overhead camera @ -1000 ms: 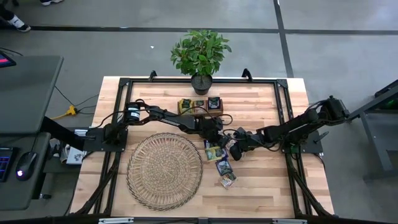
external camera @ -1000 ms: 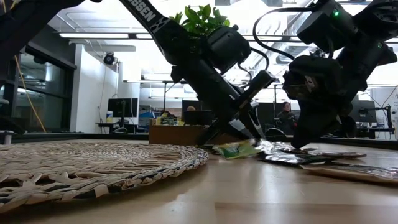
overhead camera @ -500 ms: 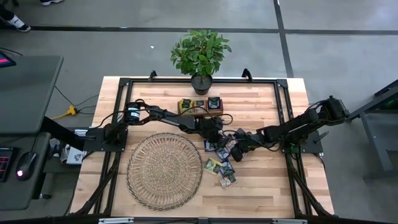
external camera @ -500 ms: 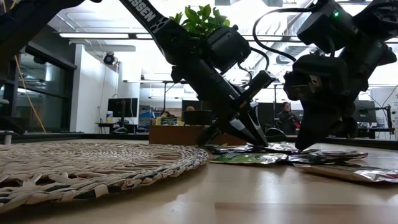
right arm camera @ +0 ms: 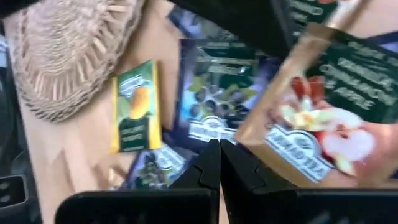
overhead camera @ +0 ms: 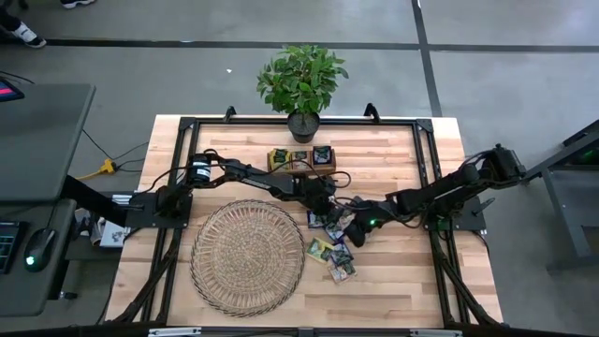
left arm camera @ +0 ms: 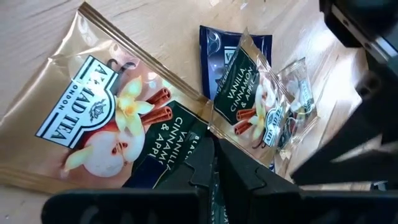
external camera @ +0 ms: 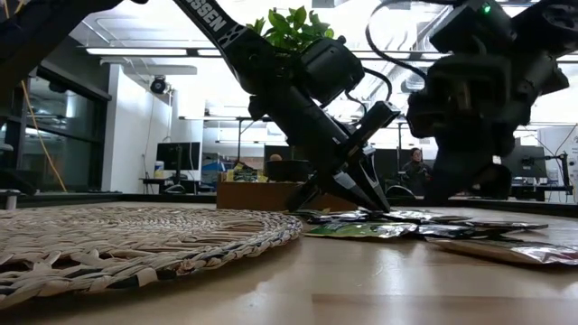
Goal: Pick & Place Tea
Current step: Put the brown tea bag into the middle section of the wooden organizer
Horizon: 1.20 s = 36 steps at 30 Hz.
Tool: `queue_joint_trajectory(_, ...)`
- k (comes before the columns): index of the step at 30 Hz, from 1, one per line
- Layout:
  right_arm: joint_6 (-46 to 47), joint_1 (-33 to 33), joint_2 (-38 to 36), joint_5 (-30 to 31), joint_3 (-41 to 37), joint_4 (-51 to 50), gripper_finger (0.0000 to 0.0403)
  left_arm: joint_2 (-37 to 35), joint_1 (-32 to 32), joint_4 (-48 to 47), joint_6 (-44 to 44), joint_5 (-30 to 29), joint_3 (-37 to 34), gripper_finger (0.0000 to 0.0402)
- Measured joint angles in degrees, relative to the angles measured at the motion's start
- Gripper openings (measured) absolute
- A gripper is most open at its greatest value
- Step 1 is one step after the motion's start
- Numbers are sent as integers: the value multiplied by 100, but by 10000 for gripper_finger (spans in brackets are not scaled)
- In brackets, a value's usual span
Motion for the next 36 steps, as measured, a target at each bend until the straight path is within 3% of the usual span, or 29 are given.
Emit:
queue_joint_trajectory(5, -146, 64, -8, 238, 321, -324, 0, -2, -2, -4, 18, 78, 0, 22)
queue_joint_trajectory(14, -110, 62, -9, 1007, 1038, -2553, 0, -4, -2, -8, 149, 78, 0, 22)
queue_joint_trajectory(29, 549, 57, 536, 811, 1090, -2683, 0, -11, -2, -9, 177, 89, 0, 22)
queue_joint_trajectory(36, 469, 106, 651, 720, 1089, -2599, 0, -11, 0, -9, 651, 155, 2, 25)
